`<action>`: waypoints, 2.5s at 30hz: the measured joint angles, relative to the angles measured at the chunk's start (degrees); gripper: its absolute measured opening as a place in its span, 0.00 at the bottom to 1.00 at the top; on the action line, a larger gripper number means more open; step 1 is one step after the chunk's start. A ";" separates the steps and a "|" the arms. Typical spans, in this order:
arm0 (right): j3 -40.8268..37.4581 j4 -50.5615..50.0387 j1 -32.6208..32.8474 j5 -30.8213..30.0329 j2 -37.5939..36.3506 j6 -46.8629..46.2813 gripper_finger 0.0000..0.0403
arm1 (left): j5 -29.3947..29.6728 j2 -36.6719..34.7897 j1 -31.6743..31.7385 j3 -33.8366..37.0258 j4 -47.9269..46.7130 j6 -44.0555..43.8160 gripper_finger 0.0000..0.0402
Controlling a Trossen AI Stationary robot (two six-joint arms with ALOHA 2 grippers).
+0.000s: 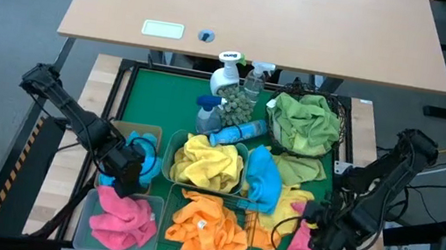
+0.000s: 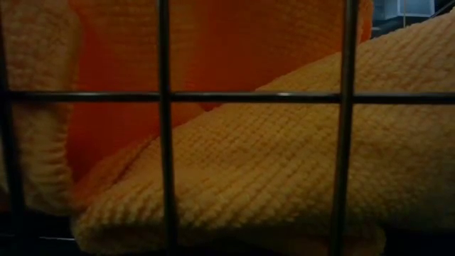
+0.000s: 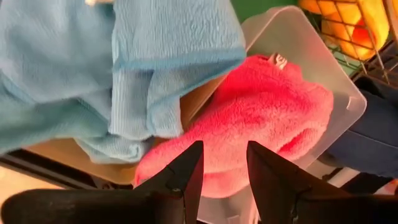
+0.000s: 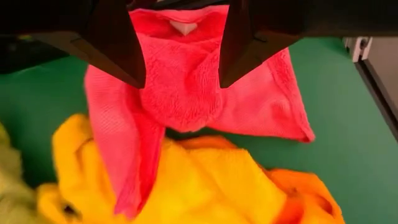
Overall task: Sort microfiber towel by color & place in baskets
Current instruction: Put the pink microfiber towel into the transparent bin
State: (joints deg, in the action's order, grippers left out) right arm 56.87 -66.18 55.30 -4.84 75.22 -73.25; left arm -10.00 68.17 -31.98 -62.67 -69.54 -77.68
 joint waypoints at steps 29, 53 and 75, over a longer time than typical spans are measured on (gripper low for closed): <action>-14.46 20.67 0.92 1.58 9.09 -1.84 0.51 | 20.35 -0.73 -3.44 -0.02 14.75 -1.21 0.29; -0.32 8.82 0.92 3.35 13.18 5.86 0.07 | 45.56 -0.71 -3.42 -0.02 26.62 18.83 0.29; 36.25 -20.72 0.88 -41.10 13.09 22.19 0.02 | 54.30 3.01 0.68 -0.02 60.24 60.99 0.29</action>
State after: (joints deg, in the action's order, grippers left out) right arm 93.12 -86.90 56.18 -45.94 88.31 -51.06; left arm 44.29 71.18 -31.30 -62.70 -9.30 -16.69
